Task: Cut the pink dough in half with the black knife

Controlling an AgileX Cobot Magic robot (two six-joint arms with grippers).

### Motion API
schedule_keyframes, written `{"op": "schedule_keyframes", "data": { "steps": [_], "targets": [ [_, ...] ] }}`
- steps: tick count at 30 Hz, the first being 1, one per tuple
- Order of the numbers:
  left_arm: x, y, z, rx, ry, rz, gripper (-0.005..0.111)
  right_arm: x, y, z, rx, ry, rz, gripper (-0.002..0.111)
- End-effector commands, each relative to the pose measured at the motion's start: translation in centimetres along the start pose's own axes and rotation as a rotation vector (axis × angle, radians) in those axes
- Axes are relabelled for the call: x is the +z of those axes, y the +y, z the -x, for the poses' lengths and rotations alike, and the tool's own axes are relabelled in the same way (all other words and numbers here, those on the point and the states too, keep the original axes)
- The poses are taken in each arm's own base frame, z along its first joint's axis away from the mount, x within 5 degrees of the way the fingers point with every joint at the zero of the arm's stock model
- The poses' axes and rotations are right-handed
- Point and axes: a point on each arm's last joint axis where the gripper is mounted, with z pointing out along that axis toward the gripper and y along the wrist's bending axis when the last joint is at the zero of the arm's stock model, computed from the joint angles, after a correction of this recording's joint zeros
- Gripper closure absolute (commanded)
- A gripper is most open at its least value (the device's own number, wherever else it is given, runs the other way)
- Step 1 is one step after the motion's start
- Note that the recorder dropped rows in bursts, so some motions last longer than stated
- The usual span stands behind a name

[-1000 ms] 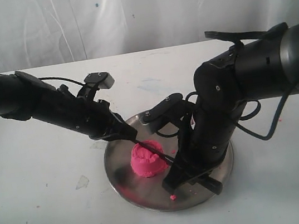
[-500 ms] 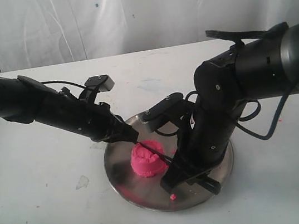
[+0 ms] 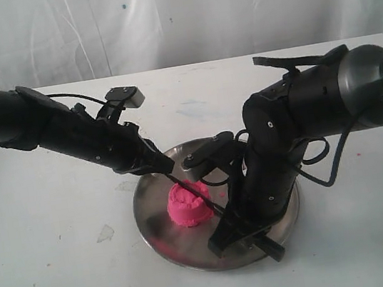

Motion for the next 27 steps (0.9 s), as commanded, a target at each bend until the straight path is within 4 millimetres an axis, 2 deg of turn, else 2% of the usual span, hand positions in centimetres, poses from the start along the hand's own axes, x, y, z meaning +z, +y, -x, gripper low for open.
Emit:
{"op": "schedule_keyframes", "data": {
  "steps": [1,11,18,22,27],
  "targets": [
    [0.1,-0.1,-0.1,-0.006,0.001,-0.010,0.107,-0.1,0.0,0.0,0.000,-0.006,-0.001,0.108],
    [2.7,1.4,-2.4,-0.061,0.074,-0.020,0.107,-1.1,0.2,0.1,0.010,-0.039,0.007,0.108],
    [2.9,1.5,-2.5,-0.062,0.079,-0.023,0.107,-1.5,0.2,0.2,0.005,-0.051,0.006,0.108],
    [2.8,1.4,-2.5,-0.062,0.079,-0.026,0.107,-0.4,0.1,0.1,0.007,-0.021,0.008,0.108],
    [1.7,0.9,-1.5,-0.039,0.046,-0.017,0.107,0.7,0.0,0.0,0.010,0.009,0.009,0.108]
  ]
}}
